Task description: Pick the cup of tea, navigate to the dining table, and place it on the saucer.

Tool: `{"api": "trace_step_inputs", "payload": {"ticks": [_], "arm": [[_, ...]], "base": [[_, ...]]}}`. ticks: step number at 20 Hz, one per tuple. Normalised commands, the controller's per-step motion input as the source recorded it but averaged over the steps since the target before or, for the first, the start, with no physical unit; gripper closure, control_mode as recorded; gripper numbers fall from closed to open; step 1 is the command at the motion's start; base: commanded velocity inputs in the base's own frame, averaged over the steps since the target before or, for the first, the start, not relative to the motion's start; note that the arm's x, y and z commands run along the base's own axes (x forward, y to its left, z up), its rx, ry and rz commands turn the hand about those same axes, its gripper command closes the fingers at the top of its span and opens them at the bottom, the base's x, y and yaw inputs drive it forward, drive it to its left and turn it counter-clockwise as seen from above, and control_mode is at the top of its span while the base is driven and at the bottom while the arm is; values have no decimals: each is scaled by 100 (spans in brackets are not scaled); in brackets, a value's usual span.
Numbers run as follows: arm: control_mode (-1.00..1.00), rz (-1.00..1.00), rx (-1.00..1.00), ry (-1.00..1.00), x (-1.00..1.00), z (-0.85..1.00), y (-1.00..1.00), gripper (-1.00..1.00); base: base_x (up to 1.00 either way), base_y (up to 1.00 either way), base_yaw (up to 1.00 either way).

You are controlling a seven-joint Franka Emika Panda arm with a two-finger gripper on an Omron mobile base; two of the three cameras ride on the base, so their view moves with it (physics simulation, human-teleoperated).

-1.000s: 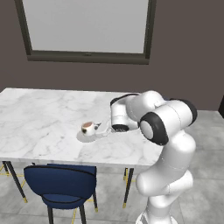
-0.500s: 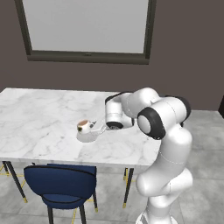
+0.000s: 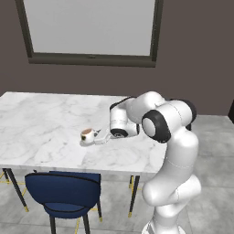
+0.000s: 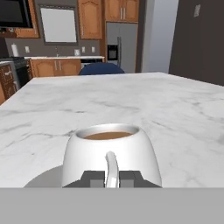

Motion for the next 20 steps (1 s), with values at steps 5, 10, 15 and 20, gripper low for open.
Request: {"api": "trace_step_inputs", "payload": {"ticks": [5,10,15,20], "arm": [[-100,0,0,0,0,-23,0,100],[-100,0,0,-3,0,1,0,100],[-100,0,0,-11,0,25,0,100],[-100,0,0,-4,-2,2,0,100]], "base": [[0,0,0],[0,0,0],[0,0,0],[0,0,0]]}}
